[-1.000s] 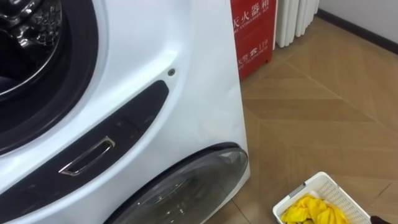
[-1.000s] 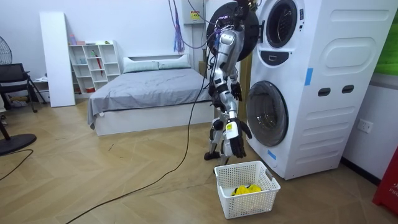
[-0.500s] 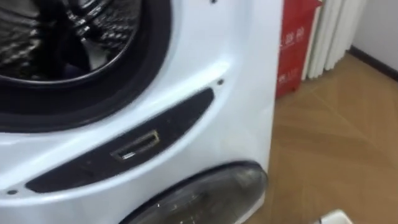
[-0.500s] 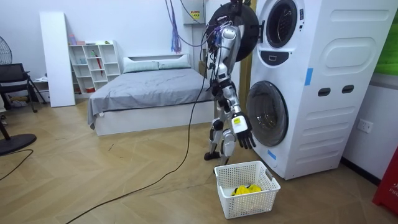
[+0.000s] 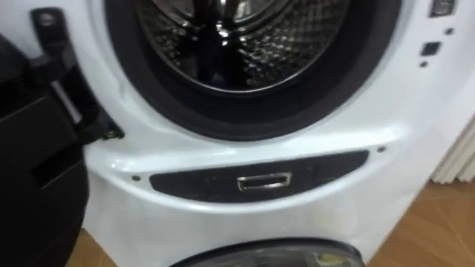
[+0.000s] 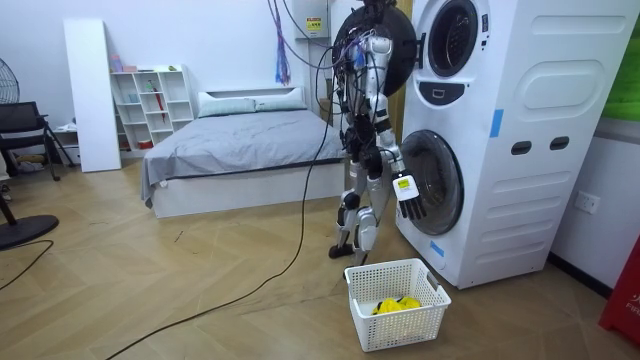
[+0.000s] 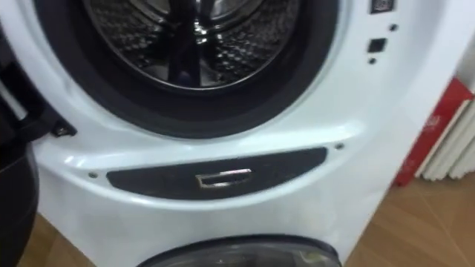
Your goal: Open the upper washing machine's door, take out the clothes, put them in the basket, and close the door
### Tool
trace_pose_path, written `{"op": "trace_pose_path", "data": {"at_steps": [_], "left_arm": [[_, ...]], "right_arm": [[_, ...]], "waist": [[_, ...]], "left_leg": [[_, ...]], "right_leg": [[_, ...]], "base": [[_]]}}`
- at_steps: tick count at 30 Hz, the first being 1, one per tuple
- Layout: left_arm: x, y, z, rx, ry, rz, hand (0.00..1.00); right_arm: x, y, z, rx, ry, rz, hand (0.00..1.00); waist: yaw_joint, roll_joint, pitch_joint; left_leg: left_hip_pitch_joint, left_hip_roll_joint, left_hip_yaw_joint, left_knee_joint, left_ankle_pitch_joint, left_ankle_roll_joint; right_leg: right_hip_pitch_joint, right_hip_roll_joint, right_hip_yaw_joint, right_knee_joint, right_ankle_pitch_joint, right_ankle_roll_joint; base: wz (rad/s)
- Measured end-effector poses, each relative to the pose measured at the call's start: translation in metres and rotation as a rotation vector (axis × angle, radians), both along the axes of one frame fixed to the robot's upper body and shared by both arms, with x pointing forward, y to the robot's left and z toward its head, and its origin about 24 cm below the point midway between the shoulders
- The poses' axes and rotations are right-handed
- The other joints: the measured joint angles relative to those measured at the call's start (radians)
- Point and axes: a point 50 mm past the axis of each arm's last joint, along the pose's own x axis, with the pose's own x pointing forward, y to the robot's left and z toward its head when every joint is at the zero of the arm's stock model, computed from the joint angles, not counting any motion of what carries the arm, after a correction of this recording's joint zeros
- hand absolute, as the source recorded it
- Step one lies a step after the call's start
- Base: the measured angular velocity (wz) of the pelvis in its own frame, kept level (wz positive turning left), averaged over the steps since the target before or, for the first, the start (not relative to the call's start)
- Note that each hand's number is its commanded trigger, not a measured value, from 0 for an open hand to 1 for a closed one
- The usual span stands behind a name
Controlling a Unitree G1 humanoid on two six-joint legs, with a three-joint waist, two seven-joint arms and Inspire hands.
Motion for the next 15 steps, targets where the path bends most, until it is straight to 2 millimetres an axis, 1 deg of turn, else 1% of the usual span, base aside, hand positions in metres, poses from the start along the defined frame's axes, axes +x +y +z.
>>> {"op": "trace_pose_path", "data": {"at_steps": [2, 3, 5, 6, 8, 10, 12, 15], "left_arm": [[0.003, 0.001, 0.0, 0.002, -0.005, -0.004, 0.0], [0.003, 0.001, 0.0, 0.002, -0.004, -0.008, 0.0], [0.003, 0.001, 0.0, 0.014, 0.002, -0.031, 0.0], [0.007, 0.001, 0.001, 0.022, 0.003, -0.052, 0.0], [0.011, 0.002, 0.001, 0.034, -0.001, -0.069, 0.0], [0.012, 0.001, 0.001, 0.036, -0.002, -0.059, 0.0], [0.011, -0.001, 0.0, 0.038, 0.011, -0.08, 0.0], [0.009, -0.001, -0.002, 0.031, 0.029, -0.087, 0.0]], "right_arm": [[-0.002, 0.003, -0.002, 0.014, 0.023, 0.046, 0.0], [-0.002, 0.005, -0.002, 0.015, 0.034, 0.087, 0.0], [-0.001, 0.007, -0.003, 0.014, 0.043, 0.14, 0.0], [-0.002, 0.009, -0.003, 0.024, 0.048, 0.158, 0.0], [-0.003, 0.011, -0.004, 0.042, 0.058, 0.186, 0.0], [-0.003, 0.013, -0.005, 0.057, 0.062, 0.204, 0.0], [-0.004, 0.015, -0.005, 0.072, 0.063, 0.218, 0.0], [-0.004, 0.015, -0.006, 0.072, 0.074, 0.235, 0.0]], "waist": [[0.01, -0.007, 0.0044], [0.013, -0.008, 0.0051], [0.013, -0.009, 0.0059], [0.012, -0.009, 0.0071], [0.013, -0.008, 0.0079], [0.015, -0.005, 0.0105], [0.011, -0.006, 0.0103], [0.015, -0.008, 0.0106]], "left_leg": [[0.0, 0.0, -0.005, 0.0, -0.001, -0.001], [0.0, 0.0, -0.009, 0.0, -0.003, -0.003], [0.0, -0.002, -0.019, -0.001, -0.003, -0.003], [0.001, -0.002, -0.024, -0.001, -0.003, -0.003], [0.008, -0.001, -0.022, -0.004, -0.003, -0.003], [0.015, -0.001, -0.026, -0.01, -0.003, -0.003], [0.014, -0.003, -0.047, -0.01, -0.003, -0.002], [0.013, -0.005, -0.059, -0.01, -0.004, -0.001]], "right_leg": [[0.004, -0.001, -0.003, 0.0, 0.002, 0.0], [0.006, -0.001, -0.008, -0.001, 0.002, 0.0], [0.012, -0.002, -0.012, -0.001, 0.002, 0.0], [0.016, -0.003, -0.017, -0.001, 0.002, 0.0], [0.023, -0.003, -0.023, 0.0, 0.002, 0.0], [0.033, -0.002, -0.027, -0.002, 0.002, 0.0], [0.039, -0.004, -0.038, -0.003, 0.002, 0.001], [0.038, -0.004, -0.038, -0.003, 0.001, 0.002]], "base": [[0.05], [0.0], [0.02], [0.08], [0.07], [0.06], [0.15], [0.12]]}}
